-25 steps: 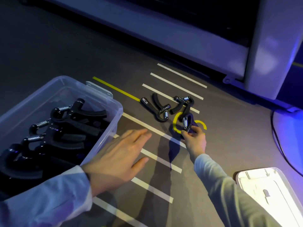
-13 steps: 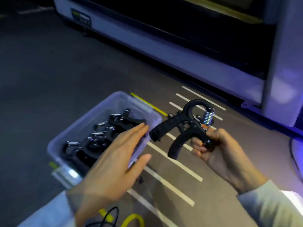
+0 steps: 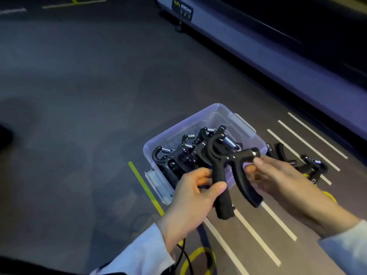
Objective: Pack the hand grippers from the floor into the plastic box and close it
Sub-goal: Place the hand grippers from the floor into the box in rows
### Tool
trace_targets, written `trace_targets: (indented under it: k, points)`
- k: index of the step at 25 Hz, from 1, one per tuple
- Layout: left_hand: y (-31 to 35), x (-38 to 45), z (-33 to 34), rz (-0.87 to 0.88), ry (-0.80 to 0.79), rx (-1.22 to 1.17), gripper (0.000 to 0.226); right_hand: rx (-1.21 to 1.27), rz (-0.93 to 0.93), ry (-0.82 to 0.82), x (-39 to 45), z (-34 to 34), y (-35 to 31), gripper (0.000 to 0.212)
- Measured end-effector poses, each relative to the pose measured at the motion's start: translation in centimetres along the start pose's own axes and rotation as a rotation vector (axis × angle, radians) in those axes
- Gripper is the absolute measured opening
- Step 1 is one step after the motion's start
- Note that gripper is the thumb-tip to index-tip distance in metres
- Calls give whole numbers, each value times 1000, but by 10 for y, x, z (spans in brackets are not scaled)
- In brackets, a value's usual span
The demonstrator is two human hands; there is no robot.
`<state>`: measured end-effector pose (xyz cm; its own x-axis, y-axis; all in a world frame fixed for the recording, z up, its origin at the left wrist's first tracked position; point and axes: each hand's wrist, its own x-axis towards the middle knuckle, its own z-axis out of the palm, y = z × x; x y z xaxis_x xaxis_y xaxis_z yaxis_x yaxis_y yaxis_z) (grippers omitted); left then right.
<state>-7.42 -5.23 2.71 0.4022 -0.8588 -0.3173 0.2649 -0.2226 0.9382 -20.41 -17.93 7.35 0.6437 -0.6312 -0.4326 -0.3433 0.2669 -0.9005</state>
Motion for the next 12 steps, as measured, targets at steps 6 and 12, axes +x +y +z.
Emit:
trace_targets:
  k: [6,12]
  points:
    - [5,20,2,59,165,-10,15,-802,-246,53,33,19,5,14]
    - [-33,23,-29,229,3,1420,63,-1144,-148,169,110,23,12,25]
